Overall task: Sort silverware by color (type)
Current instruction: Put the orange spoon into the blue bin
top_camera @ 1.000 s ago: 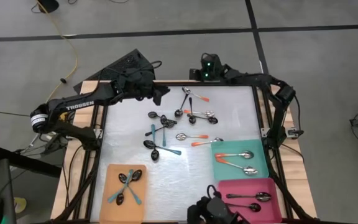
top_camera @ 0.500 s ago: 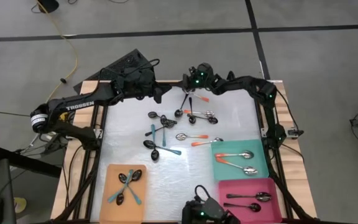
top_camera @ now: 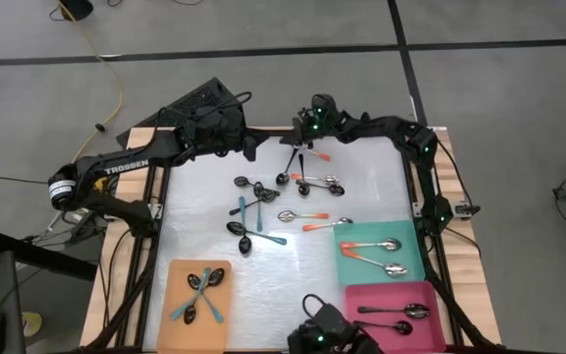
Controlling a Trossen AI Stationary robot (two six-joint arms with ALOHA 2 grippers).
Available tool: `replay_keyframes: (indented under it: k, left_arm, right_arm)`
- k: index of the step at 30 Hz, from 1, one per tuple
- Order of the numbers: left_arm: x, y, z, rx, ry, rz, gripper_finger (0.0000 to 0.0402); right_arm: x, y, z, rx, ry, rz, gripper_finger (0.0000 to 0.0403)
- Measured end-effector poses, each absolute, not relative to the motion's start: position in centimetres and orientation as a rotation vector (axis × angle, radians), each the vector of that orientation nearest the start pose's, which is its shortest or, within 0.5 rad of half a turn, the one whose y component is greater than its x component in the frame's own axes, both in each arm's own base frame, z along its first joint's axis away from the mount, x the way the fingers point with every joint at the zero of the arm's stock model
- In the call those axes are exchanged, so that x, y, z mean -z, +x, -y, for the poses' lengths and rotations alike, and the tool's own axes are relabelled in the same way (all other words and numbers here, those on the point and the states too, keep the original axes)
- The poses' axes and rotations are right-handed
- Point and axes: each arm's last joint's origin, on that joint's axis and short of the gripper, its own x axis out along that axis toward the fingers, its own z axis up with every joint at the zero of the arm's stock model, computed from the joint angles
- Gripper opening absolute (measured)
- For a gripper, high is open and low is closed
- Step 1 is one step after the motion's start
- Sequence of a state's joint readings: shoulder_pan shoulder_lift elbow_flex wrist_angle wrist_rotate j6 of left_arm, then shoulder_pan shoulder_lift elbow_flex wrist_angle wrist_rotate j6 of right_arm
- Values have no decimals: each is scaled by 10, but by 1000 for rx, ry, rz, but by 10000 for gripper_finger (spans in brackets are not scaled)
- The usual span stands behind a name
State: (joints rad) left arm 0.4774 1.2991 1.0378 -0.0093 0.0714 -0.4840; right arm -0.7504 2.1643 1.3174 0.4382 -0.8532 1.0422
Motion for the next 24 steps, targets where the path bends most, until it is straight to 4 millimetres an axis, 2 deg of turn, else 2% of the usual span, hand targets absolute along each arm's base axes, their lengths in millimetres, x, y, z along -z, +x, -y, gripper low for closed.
replay_keyframes:
  k: [4, 9, 11, 15, 17, 21, 24]
  left_arm:
    - [-325, 262, -133, -467, -567, -169, 88]
    - [-319, 260, -132, -487, -577, -240, 88]
    - [-317, 259, -132, -500, -573, -259, 88]
    - [-317, 259, -133, -516, -568, -258, 88]
    - [-318, 260, -133, -516, -564, -244, 88]
    - [-318, 260, -133, -521, -569, -239, 88]
    - [-318, 260, -133, -523, -572, -237, 88]
  right_arm:
    - [-149, 353, 291, 107, 1281, -295, 0]
    - [-181, 338, 295, 317, 1123, -310, 0]
    - [-188, 329, 296, 469, 1044, -440, 0]
    - [-199, 326, 294, 684, 820, -723, 0]
    - [-202, 336, 294, 716, 723, -800, 0]
    - [-183, 354, 289, 728, 671, -989, 0]
    - [-183, 360, 298, 724, 656, -1051, 0]
